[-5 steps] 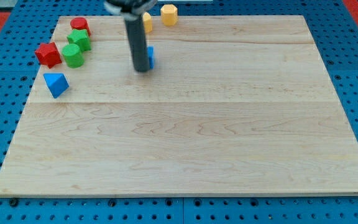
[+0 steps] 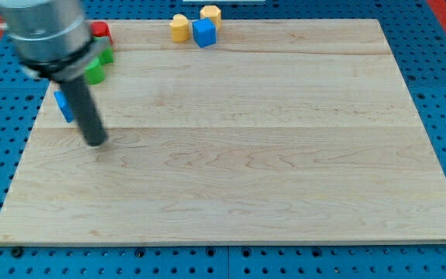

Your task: Move the blue triangle closer to the blue cube

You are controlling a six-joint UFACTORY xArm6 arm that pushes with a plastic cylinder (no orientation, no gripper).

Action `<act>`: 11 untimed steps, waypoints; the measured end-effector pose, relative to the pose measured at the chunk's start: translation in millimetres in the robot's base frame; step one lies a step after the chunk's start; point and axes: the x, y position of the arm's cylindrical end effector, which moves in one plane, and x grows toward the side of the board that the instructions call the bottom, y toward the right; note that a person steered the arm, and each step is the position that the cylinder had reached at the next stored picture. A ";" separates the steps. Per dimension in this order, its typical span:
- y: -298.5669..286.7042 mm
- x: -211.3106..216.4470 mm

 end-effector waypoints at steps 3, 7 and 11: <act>57.5 -124.3; 7.5 -114.1; 152.6 -176.8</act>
